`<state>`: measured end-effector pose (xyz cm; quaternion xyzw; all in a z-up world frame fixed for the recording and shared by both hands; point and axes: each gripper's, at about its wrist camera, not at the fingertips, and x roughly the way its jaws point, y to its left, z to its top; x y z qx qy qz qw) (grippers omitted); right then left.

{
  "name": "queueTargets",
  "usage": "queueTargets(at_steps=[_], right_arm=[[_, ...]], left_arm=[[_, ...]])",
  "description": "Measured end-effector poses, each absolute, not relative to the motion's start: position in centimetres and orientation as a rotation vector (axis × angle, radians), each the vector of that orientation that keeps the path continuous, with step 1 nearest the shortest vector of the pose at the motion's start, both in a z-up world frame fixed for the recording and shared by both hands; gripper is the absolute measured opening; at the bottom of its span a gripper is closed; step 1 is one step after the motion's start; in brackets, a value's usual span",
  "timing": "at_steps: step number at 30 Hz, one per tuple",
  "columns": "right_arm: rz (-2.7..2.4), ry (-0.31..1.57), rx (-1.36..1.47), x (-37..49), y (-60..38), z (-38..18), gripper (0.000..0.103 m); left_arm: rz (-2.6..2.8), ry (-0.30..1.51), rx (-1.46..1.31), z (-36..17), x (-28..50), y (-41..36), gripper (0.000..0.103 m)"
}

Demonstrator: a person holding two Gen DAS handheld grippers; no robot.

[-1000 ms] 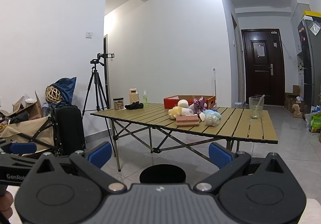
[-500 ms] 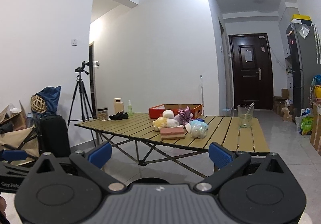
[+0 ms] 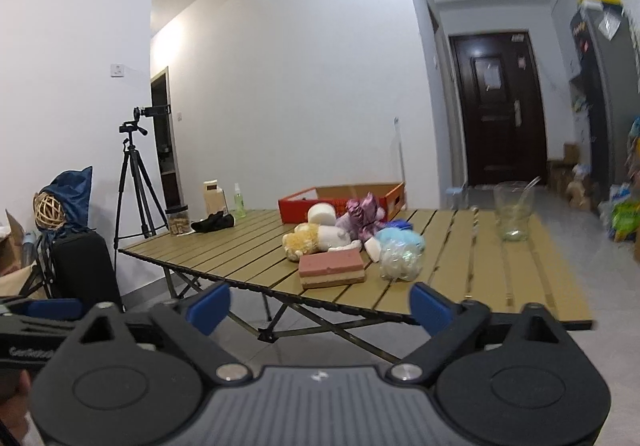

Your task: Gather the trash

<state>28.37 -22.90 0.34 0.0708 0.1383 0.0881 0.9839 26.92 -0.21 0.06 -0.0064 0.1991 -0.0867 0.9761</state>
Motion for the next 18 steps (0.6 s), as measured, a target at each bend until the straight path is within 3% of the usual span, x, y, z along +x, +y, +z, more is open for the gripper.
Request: queueTargets(at_steps=[4, 6, 9, 15, 18], right_arm=[[0.202, 0.337, 0.161, 38.6, -23.7, -1.4, 0.078], [0.204, 0.401, 0.200, 43.9, -24.2, -2.2, 0.071], [0.220, 0.490, 0.277, 51.1, -25.1, -3.3, 0.060], [0.209, 0.558, 0.325, 59.1, -24.3, -5.1, 0.047], [0.184, 0.575, 0.265, 60.2, -23.9, -6.3, 0.047]], left_arm=[[-0.232, 0.381, 0.006, -0.2, 35.7, -1.9, 0.084], [-0.259, 0.410, -0.013, -0.6, 40.0, -2.6, 0.071], [-0.347, 0.514, -0.147, -1.7, 47.0, -2.8, 0.060], [-0.421, 0.655, -0.322, -5.1, 55.7, -3.1, 0.054], [-0.437, 0.701, -0.352, -6.7, 57.2, -3.5, 0.051]])
